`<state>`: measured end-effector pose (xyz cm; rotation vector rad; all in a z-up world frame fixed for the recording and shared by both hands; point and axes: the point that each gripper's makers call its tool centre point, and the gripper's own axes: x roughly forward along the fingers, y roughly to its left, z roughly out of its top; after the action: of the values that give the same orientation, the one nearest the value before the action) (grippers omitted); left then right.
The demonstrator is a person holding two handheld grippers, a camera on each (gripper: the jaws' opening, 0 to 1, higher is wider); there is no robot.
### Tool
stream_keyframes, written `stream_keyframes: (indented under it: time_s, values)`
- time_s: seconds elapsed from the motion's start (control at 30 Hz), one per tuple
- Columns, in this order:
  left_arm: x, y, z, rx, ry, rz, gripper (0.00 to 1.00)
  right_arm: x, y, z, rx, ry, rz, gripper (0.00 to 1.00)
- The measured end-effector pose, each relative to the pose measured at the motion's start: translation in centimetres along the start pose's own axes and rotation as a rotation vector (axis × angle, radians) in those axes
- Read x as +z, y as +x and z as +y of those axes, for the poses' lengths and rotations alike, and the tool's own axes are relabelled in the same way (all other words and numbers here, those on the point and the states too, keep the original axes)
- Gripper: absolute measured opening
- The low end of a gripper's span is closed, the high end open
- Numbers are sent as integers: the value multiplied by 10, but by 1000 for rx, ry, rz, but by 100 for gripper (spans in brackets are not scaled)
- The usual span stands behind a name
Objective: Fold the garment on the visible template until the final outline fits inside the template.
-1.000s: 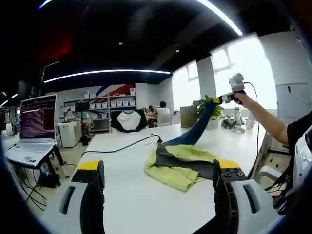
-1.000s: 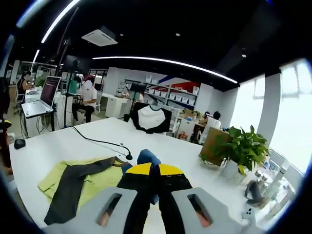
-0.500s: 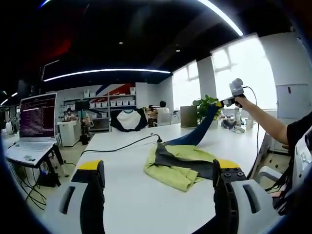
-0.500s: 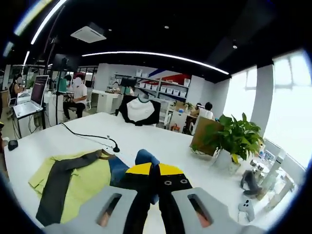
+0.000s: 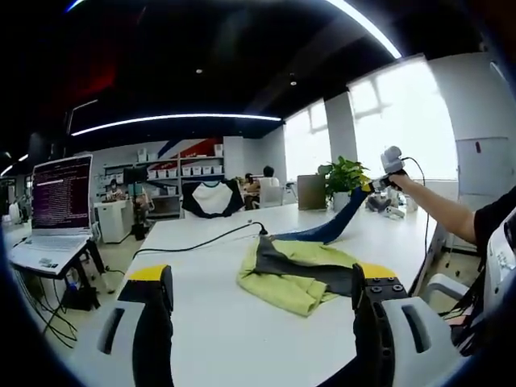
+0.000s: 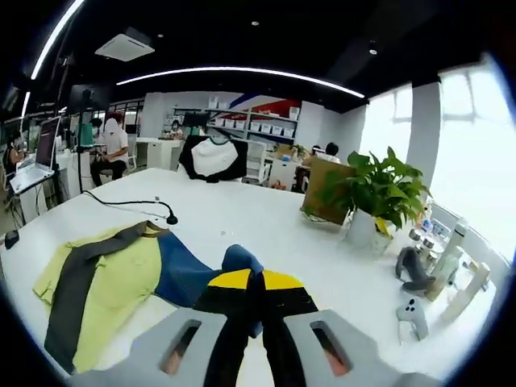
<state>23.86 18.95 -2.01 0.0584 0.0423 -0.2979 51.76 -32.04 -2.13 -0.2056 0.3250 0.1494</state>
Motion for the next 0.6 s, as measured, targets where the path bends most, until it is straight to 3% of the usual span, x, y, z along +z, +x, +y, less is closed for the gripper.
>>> stream_keyframes:
  time_s: [0.43, 0.6]
  values:
    - [-5, 4, -8, -29, -6, 19, 97, -36, 11, -20, -34, 16, 44, 0]
    - [-6, 3, -4, -24, -18, 23, 96, -61, 17, -25, -65, -15, 85, 0]
